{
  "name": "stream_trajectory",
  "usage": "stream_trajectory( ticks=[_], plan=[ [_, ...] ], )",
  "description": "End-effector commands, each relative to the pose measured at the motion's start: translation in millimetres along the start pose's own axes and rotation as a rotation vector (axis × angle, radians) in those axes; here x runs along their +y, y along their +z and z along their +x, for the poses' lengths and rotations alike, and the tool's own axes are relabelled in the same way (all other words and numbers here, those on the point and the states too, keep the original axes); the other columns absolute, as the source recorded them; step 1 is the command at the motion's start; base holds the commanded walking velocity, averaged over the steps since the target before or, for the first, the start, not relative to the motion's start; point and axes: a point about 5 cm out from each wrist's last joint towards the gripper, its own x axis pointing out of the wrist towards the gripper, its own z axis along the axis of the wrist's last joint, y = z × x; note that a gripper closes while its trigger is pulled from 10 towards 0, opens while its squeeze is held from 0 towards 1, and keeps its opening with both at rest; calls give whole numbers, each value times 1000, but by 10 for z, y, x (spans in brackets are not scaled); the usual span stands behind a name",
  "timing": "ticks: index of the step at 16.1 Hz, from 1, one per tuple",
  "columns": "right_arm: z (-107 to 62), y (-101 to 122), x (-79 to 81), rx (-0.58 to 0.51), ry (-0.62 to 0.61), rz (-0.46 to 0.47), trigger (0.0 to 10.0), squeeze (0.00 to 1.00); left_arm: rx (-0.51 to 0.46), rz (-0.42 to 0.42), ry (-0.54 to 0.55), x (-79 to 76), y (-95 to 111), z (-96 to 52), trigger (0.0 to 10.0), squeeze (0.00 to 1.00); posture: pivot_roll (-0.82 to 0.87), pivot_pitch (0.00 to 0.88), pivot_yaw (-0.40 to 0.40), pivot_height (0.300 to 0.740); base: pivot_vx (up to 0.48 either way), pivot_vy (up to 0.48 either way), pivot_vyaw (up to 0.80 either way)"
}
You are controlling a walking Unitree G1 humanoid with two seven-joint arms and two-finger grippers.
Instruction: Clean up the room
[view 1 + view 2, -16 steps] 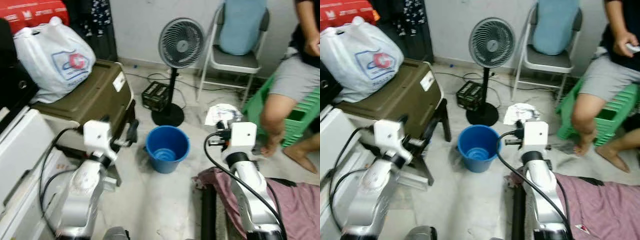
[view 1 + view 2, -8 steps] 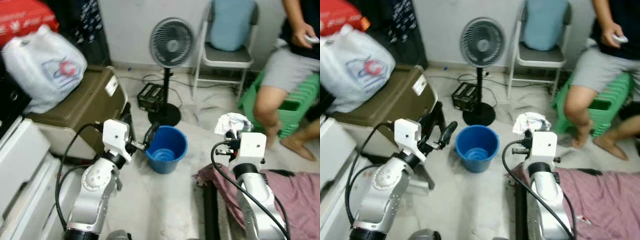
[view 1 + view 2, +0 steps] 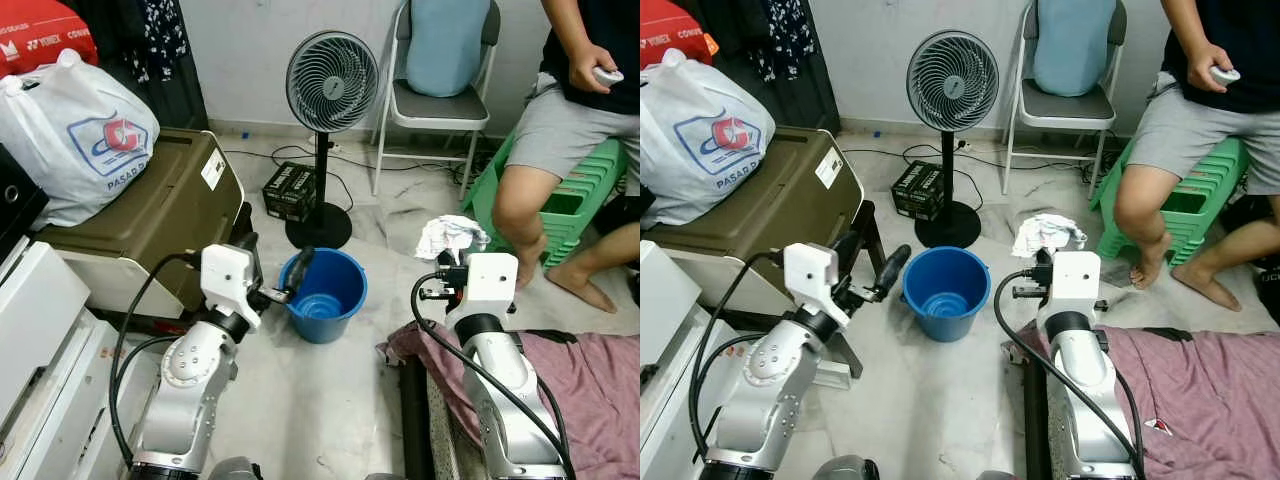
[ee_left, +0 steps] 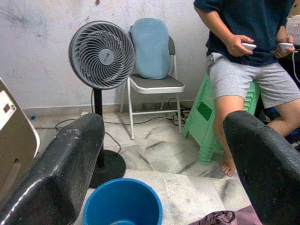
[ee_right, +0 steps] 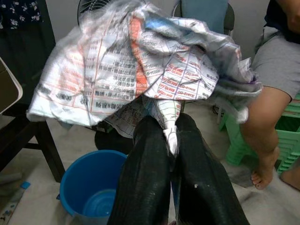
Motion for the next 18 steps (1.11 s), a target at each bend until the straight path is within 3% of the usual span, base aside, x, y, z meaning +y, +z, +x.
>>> stream_trajectory(
  ticks=[1, 4, 9, 15, 18],
  plan=[
    [31, 6, -7, 5, 4, 9, 10000, 0, -23, 9, -5, 4, 56, 10, 10000, 0, -98, 44, -32, 740, 0, 0, 0],
    [59, 13, 25, 1, 14, 10, 10000, 0, -27, 7, -10, 7, 65, 13, 10000, 0, -96, 45, -31, 740, 97, 0, 0],
    [86, 37, 95, -15, 55, 4, 10000, 0, -29, 7, -5, 12, 68, 14, 10000, 0, -82, 46, -38, 740, 353, 0, 395],
    [125, 35, 121, -13, 62, 8, 10000, 0, -26, 9, 1, 19, 71, 2, 10000, 0, -72, 52, -42, 740, 373, 0, 0],
    [133, 15, 127, -5, 64, 7, 10000, 0, 1, 6, 16, -2, 45, -1, 10000, 0, -70, 49, -48, 740, 0, 0, 0]
  ],
)
